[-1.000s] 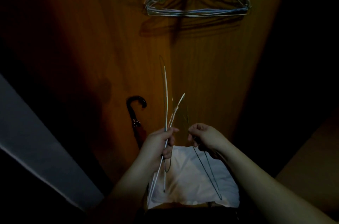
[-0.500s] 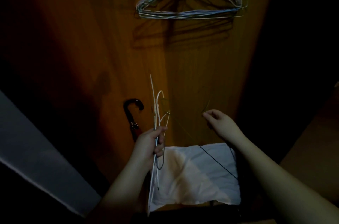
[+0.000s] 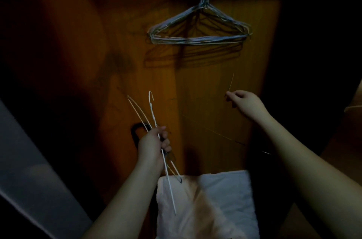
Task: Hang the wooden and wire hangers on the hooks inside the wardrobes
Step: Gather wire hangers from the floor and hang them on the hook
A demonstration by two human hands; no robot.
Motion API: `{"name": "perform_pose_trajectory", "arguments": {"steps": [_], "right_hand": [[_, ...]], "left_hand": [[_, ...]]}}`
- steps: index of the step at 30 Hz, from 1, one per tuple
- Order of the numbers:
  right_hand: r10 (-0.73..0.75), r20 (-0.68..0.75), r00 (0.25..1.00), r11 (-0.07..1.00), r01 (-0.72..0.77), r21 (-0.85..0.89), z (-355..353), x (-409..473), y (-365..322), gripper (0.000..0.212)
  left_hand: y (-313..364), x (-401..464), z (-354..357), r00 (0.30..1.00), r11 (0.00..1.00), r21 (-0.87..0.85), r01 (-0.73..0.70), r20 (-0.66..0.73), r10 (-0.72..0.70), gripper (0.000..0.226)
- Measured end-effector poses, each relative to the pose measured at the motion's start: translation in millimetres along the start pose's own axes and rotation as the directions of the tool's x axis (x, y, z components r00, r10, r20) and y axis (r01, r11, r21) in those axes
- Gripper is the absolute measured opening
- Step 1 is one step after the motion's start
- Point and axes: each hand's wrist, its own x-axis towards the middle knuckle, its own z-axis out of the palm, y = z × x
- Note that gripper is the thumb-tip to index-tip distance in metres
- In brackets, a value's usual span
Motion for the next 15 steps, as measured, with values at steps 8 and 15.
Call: {"name": "perform_pose_trajectory", "arguments": {"steps": [8,15], "right_hand": [[-0.074,-0.037,0.997,0.997,0.073,-0.008,-30,60,-33,0.032],[-0.156,-0.081,0.984,0.986,0.159,0.040,-54,105,-53,0.027]], "left_hand": [[48,-2,42,0.996,0.996,0.011,-0.085,0.040,0.084,0.019],[80,-7,71,0.979,0.983,0.025,-0.182,0.100,0.179,0.024]]}}
